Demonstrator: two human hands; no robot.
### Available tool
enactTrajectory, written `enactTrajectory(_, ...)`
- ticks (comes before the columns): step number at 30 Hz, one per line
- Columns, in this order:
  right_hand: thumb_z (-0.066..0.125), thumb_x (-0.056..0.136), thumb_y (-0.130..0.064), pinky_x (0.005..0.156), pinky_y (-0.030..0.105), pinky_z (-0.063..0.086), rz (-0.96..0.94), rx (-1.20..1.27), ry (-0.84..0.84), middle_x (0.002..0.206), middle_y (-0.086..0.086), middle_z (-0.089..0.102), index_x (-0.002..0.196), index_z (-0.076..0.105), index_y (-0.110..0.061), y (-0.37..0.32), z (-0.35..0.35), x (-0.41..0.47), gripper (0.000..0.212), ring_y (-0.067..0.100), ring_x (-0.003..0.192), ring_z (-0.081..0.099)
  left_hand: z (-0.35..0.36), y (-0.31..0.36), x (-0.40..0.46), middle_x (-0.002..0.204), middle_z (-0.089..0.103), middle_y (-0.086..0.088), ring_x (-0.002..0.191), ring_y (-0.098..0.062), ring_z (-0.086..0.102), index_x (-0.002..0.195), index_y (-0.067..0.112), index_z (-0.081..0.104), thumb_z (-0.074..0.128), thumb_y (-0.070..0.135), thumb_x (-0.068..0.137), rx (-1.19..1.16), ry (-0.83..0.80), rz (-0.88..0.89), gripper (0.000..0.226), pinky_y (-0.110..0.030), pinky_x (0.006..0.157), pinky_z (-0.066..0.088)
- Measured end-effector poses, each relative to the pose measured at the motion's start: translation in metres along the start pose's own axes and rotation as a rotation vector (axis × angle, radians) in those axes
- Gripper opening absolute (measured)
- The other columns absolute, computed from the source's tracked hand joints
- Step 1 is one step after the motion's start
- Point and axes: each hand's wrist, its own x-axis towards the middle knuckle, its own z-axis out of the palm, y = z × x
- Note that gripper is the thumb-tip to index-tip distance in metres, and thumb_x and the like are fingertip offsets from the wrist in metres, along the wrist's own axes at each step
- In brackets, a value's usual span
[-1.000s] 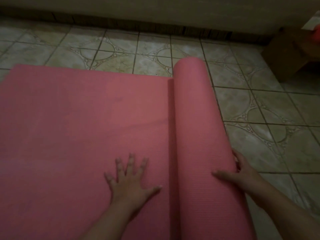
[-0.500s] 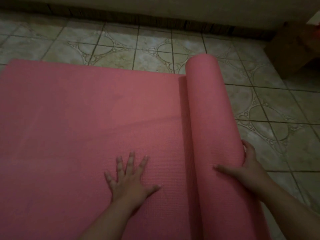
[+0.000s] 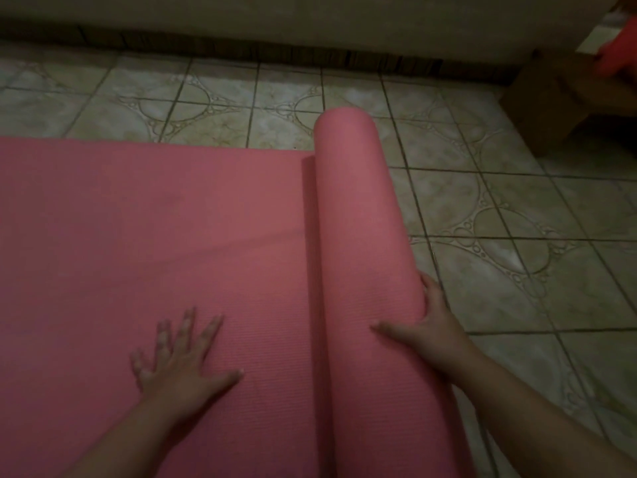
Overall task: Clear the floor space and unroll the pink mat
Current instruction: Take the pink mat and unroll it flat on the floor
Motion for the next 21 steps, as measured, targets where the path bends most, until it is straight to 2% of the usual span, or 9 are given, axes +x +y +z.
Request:
enactTrajectory(2,0.095,0.04,-0.031,0.078,0.028,0.051,0.061,0.096,0.017,0.12,-0.006,0.056,0.142,0.03,-0.029,0.011,-0.023,0.0,0.121,0.007,0.099,0.06,0.003,0.012,-0.003,0.138,-0.049,0.015,0.141,-0.029,-0.03,0.128,0.053,-0.031,0.04,0.094,0.054,-0.023,0.006,-0.024,0.111,-0.067,0.111,-0.003)
enactTrajectory(4,0.088,0.058,-0.017,0.07,0.028,0.046,0.105,0.105,0.123,0.125,0.003,0.048,0.143,0.034,-0.026,0.026,-0.052,0.001,0.101,0.018,0.102,0.056,0.005,0.026,-0.006,0.135,-0.052,0.01,0.139,-0.033,-0.034,0.125,0.046,-0.038,0.039,0.097,0.046,-0.054,-0.026,-0.066,0.122,-0.068,0.109,-0.006)
enactTrajectory(7,0.066,0.081,-0.004,0.08,0.036,0.04,0.112,0.166,0.287,0.12,0.012,0.052,0.138,0.044,-0.026,0.042,-0.089,0.001,0.065,0.023,0.095,0.053,0.005,0.04,-0.007,0.126,-0.061,0.005,0.133,-0.032,-0.042,0.118,0.041,-0.048,0.037,0.101,0.033,-0.092,-0.086,-0.108,0.134,-0.068,0.107,-0.011)
enactTrajectory(9,0.06,0.087,-0.014,0.075,0.034,0.043,0.134,0.183,0.28,0.105,0.006,0.063,0.13,0.054,-0.022,0.041,-0.1,-0.001,0.044,0.018,0.083,0.057,0.005,0.042,-0.007,0.129,-0.061,0.003,0.133,-0.032,-0.043,0.115,0.045,-0.05,0.027,0.103,0.021,-0.098,-0.093,-0.116,0.135,-0.069,0.106,-0.011)
enactTrajectory(10,0.063,0.086,-0.026,0.074,0.032,0.046,0.14,0.139,0.256,0.102,0.003,0.066,0.128,0.056,-0.022,0.038,-0.102,-0.002,0.042,0.016,0.084,0.061,0.005,0.042,-0.008,0.133,-0.059,0.002,0.133,-0.033,-0.042,0.114,0.05,-0.05,0.022,0.103,0.016,-0.1,-0.091,-0.116,0.132,-0.069,0.106,-0.011)
enactTrajectory(13,0.075,0.061,-0.049,0.081,0.033,0.051,0.145,-0.069,0.151,0.112,0.001,0.064,0.133,0.048,-0.024,0.032,-0.1,-0.002,0.08,0.016,0.094,0.065,0.007,0.045,-0.008,0.138,-0.054,0.003,0.135,-0.036,-0.039,0.112,0.06,-0.048,0.015,0.104,0.013,-0.086,-0.081,-0.101,0.125,-0.072,0.105,-0.009)
enactTrajectory(16,0.084,0.047,-0.047,0.098,0.043,0.048,0.157,-0.144,0.112,0.123,-0.001,0.057,0.142,0.032,-0.025,0.031,-0.093,-0.001,0.111,0.02,0.107,0.061,0.009,0.048,-0.005,0.134,-0.057,0.01,0.133,-0.037,-0.041,0.113,0.065,-0.043,0.02,0.105,0.015,-0.069,-0.069,-0.072,0.122,-0.075,0.101,-0.008)
enactTrajectory(18,0.088,0.043,-0.042,0.095,0.045,0.05,0.16,-0.12,0.137,0.121,0.0,0.06,0.139,0.037,-0.025,0.03,-0.093,0.002,0.11,0.021,0.104,0.062,0.009,0.048,-0.003,0.131,-0.059,0.013,0.134,-0.036,-0.041,0.112,0.067,-0.041,0.023,0.104,0.015,-0.065,-0.068,-0.068,0.122,-0.075,0.101,-0.007)
enactTrajectory(21,0.088,0.044,-0.03,0.075,0.036,0.056,0.167,-0.043,0.139,0.111,0.003,0.067,0.13,0.049,-0.022,0.024,-0.095,0.002,0.094,0.019,0.092,0.068,0.007,0.043,-0.003,0.135,-0.056,0.013,0.136,-0.033,-0.038,0.112,0.069,-0.04,0.023,0.104,0.013,-0.07,-0.065,-0.082,0.122,-0.073,0.104,-0.006)
